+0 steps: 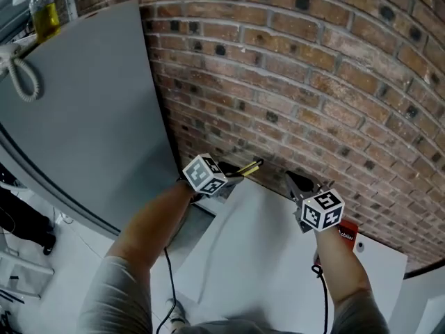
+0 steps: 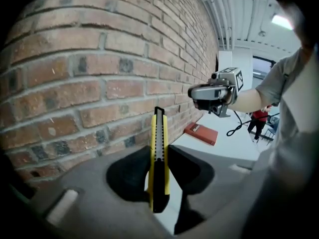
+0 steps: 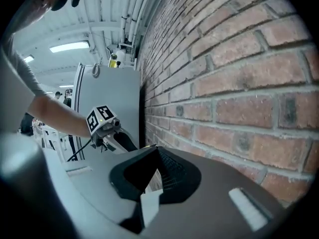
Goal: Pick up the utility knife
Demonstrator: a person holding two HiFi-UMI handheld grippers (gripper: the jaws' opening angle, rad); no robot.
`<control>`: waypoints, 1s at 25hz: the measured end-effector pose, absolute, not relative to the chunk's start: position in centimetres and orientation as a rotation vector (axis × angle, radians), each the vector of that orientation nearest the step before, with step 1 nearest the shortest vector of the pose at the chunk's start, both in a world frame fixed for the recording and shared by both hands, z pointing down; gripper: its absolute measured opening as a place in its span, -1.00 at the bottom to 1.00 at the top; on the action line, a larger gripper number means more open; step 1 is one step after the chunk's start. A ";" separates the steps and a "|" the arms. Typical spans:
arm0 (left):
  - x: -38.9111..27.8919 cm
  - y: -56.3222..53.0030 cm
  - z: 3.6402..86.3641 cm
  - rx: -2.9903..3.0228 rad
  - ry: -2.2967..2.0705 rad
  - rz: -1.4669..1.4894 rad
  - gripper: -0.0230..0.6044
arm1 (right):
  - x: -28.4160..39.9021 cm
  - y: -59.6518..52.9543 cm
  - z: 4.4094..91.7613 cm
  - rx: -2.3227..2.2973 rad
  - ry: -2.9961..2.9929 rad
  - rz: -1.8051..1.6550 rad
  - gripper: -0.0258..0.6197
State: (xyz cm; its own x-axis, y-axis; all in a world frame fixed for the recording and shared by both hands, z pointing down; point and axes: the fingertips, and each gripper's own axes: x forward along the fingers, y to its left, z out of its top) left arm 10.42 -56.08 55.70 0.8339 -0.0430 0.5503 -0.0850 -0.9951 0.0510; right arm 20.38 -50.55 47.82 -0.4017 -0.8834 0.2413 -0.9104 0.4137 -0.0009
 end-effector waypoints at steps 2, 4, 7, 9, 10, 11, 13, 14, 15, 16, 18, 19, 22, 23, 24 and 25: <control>9.6 -55.9 52.4 2.960 -0.132 0.798 -0.56 | 19.8 -50.6 45.5 1.599 -2.479 0.193 -0.89; 8.7 -55.5 49.2 2.985 -0.161 0.721 -0.56 | 19.3 -50.4 43.3 1.611 -2.488 0.188 -0.89; 7.2 -54.5 44.8 3.005 -0.201 0.602 -0.56 | 18.3 -49.7 40.3 1.616 -2.493 0.176 -0.89; 6.2 -53.8 42.0 3.013 -0.222 0.520 -0.56 | 17.4 -49.1 38.2 1.610 -2.487 0.145 -0.89; 5.8 -53.6 40.5 3.019 -0.233 0.480 -0.56 | 17.1 -48.9 37.1 1.607 -2.486 0.129 -0.89; 5.4 -53.5 39.1 3.025 -0.244 0.441 -0.56 | 16.8 -48.8 36.0 1.608 -2.488 0.119 -0.89; 4.7 -53.3 36.5 3.036 -0.265 0.371 -0.56 | 16.6 -48.8 33.9 1.617 -2.495 0.121 -0.89; 4.2 -53.1 35.3 3.040 -0.275 0.344 -0.56 | 16.6 -48.8 33.0 1.622 -2.500 0.131 -0.89; 3.8 -52.9 34.3 3.043 -0.284 0.319 -0.56 | 16.4 -48.8 32.2 1.628 -2.505 0.141 -0.89; 3.3 -52.7 33.2 3.046 -0.294 0.294 -0.56 | 16.3 -48.7 31.5 1.632 -2.507 0.147 -0.89; 2.3 -52.2 31.3 3.048 -0.313 0.233 -0.56 | 15.9 -48.6 30.2 1.633 -2.505 0.142 -0.89; 1.8 -52.0 30.4 3.046 -0.322 0.197 -0.56 | 15.6 -48.6 29.6 1.631 -2.504 0.136 -0.89; 0.6 -51.5 28.0 3.028 -0.345 0.082 -0.56 | 14.9 -48.5 27.9 1.635 -2.520 0.138 -0.89; 0.3 -51.4 27.2 3.021 -0.349 0.044 -0.56 | 14.7 -48.5 27.3 1.640 -2.530 0.143 -0.89; 0.0 -51.2 26.5 3.015 -0.353 0.007 -0.56 | 14.5 -48.4 26.6 1.644 -2.539 0.146 -0.89; -0.3 -51.1 25.8 3.009 -0.355 -0.030 -0.56 | 14.3 -48.4 26.1 1.648 -2.544 0.146 -0.89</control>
